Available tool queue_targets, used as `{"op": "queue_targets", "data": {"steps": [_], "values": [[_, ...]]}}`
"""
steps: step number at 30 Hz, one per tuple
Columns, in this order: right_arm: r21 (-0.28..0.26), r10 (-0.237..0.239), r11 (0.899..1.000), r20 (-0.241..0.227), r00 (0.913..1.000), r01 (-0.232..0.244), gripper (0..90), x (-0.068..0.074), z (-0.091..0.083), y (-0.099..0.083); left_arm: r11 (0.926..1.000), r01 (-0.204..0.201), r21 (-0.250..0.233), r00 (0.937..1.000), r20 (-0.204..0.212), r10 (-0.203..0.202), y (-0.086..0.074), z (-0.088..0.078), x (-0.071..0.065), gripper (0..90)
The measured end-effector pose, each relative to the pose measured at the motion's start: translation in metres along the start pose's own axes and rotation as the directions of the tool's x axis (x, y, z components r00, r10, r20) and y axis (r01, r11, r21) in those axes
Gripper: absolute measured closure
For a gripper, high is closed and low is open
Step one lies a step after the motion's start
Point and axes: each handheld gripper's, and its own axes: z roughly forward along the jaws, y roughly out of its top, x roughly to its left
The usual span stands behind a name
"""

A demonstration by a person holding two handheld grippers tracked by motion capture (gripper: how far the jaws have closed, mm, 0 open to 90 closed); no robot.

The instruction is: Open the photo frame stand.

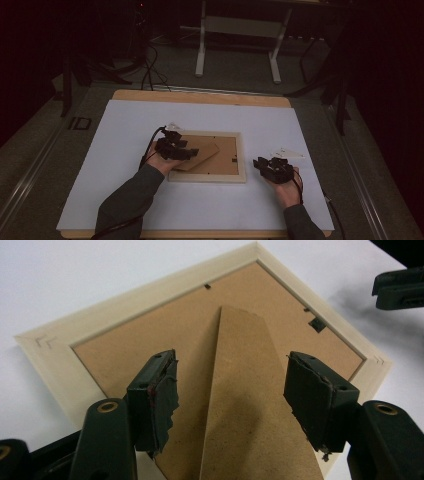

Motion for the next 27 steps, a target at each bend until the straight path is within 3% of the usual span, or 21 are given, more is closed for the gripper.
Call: {"op": "queue_targets", "data": {"steps": [5, 10, 20, 27], "values": [[0.0, -0.001, 1.0, -0.002, 1.0, 0.001, 70.0, 0.0, 0.0, 0.0, 0.999, -0.032, 0.031, 0.9994, 0.009, 0.032, -0.002, 0.006, -0.004, 36.7], [0.002, -0.001, 1.0, -0.003, 1.0, 0.001, 69.9, 0.0, 0.0, 0.0, 0.9976, -0.035, 0.06, 0.9993, 0.013, 0.035, -0.005, 0.011, -0.004, 35.2], [0.007, -0.001, 1.0, -0.006, 1.0, 0.001, 69.5, 0.001, 0.001, -0.001, 0.9963, -0.066, 0.055, 0.9978, -0.006, 0.066, -0.011, 0.009, -0.011, 30.9], [0.016, -0.007, 1.0, -0.01, 0.9999, 0.007, 69.1, 0.002, 0.003, -0.001, 0.9907, -0.1, 0.093, 0.9947, -0.015, 0.102, -0.012, 0.013, -0.015, 30.2]]}}
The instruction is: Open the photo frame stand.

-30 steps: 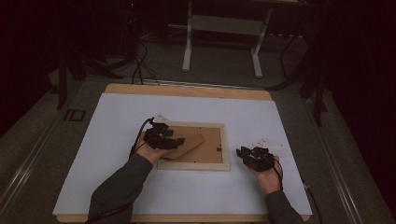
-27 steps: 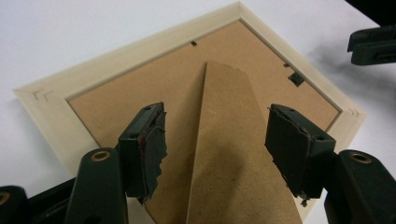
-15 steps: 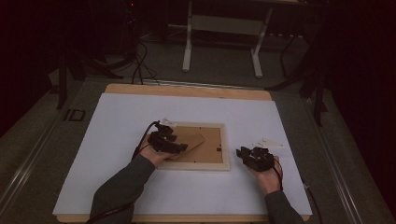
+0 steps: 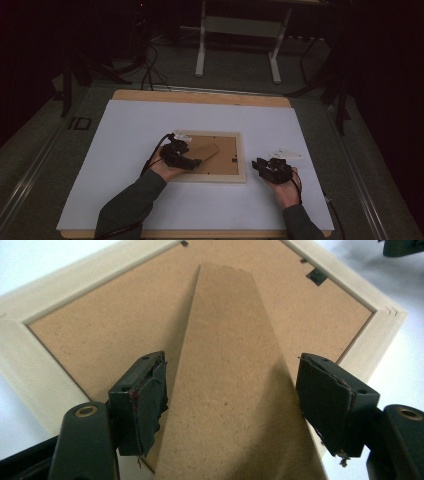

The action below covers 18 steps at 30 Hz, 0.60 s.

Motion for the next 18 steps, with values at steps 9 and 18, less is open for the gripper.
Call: {"op": "queue_targets", "data": {"steps": [9, 18], "values": [[-0.002, 0.005, 1.0, 0.001, 1.0, -0.005, 69.1, -0.001, 0.0, 0.0, 0.9995, -0.005, 0.03, 1.0, -0.008, 0.005, 0.004, 0.009, -0.001, 30.4], [-0.001, 0.009, 1.0, -0.001, 1.0, -0.009, 68.9, -0.002, 0.0, -0.001, 0.9973, -0.023, 0.069, 0.9994, -0.026, 0.024, 0.007, 0.014, -0.003, 32.5]]}}
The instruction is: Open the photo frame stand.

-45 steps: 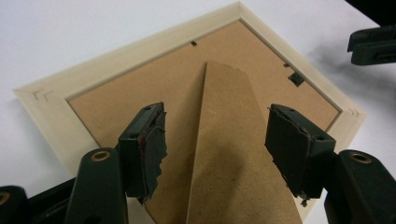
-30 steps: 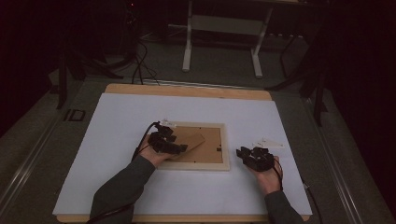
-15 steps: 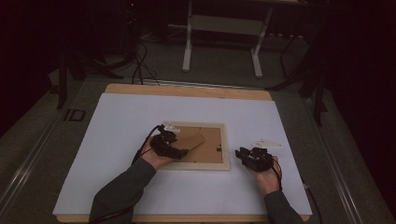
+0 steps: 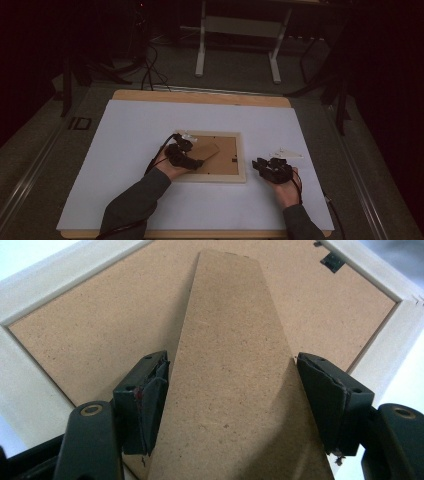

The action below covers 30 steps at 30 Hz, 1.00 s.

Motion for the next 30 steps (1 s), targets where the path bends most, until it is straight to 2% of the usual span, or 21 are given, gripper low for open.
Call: {"op": "queue_targets", "data": {"steps": [13, 30], "values": [[0.007, -0.001, 1.0, -0.003, 1.0, 0.001, 68.6, 0.0008, 0.0027, -0.0004, 1.0, 0.008, 0.005, 0.9999, 0.014, -0.008, 0.002, 0.0023, 0.002, 32.4], [0.011, -0.001, 1.0, -0.006, 1.0, 0.002, 68.1, 0.0016, 0.0039, -0.0006, 0.9997, -0.024, 0.007, 0.9995, 0.019, 0.023, 0.0027, 0.0003, -0.0002, 35.8]]}}
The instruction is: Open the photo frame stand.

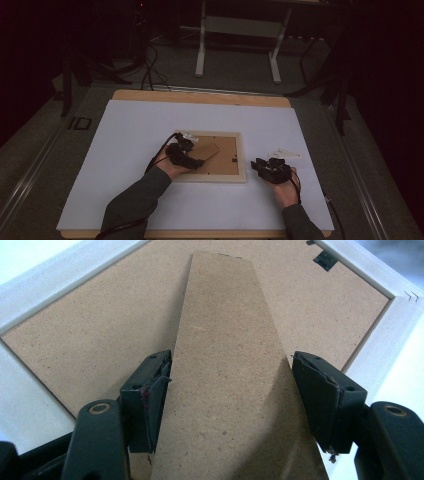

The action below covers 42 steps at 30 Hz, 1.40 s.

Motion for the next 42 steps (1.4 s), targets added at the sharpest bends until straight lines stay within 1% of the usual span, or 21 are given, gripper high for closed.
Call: {"op": "queue_targets", "data": {"steps": [4, 8, 13, 18, 22, 26, 28, 34, 37, 42], "values": [[0.002, -0.001, 1.0, -0.003, 1.0, 0.001, 68.0, 0.001, 0.001, 0.0, 0.9999, 0.014, 0.005, 0.9999, 0.007, -0.014, -0.002, 0.002, 0.002, 35.3], [-0.001, -0.002, 1.0, -0.002, 1.0, 0.002, 67.9, 0.001, 0.001, 0.0, 1.0, -0.002, 0.002, 1.0, -0.007, 0.002, -0.004, 0.003, 0.001, 34.3], [-0.001, -0.001, 1.0, -0.003, 1.0, 0.001, 67.8, 0.001, 0.001, 0.0, 1.0, -0.004, 0.006, 0.9998, -0.019, 0.004, -0.004, 0.004, -0.001, 33.8], [-0.001, 0.0, 1.0, -0.005, 1.0, 0.0, 67.5, 0.001, 0.001, 0.001, 0.9999, -0.006, 0.012, 0.9998, -0.019, 0.007, -0.003, 0.004, 0.0, 33.7], [-0.001, -0.001, 1.0, -0.005, 1.0, 0.001, 67.6, 0.001, 0.001, 0.001, 0.9997, -0.021, 0.01, 0.9996, -0.021, 0.021, -0.001, 0.002, -0.002, 35.0], [-0.001, 0.001, 1.0, -0.005, 1.0, -0.001, 67.5, 0.001, 0.002, 0.001, 0.9987, -0.051, 0.006, 0.9984, -0.025, 0.051, -0.001, 0.0, -0.005, 36.6], [0.002, 0.001, 1.0, -0.004, 1.0, -0.001, 67.4, 0.001, 0.003, 0.001, 0.9986, -0.053, 0.005, 0.9982, -0.029, 0.053, -0.001, 0.0, -0.006, 36.7], [0.003, -0.005, 1.0, -0.006, 1.0, 0.005, 67.4, 0.003, 0.005, 0.003, 0.9967, -0.082, -0.002, 0.9955, -0.048, 0.081, -0.001, 0.0, -0.008, 36.8], [0.001, -0.006, 1.0, -0.004, 1.0, 0.006, 67.3, 0.003, 0.005, 0.004, 0.996, -0.089, 0.002, 0.9946, -0.055, 0.089, -0.001, -0.001, -0.009, 36.8], [-0.005, -0.001, 1.0, -0.016, 0.9999, 0.0, 67.1, 0.002, 0.007, 0.008, 0.9948, -0.102, -0.005, 0.9928, -0.064, 0.102, -0.002, -0.001, -0.01, 36.8]]}}
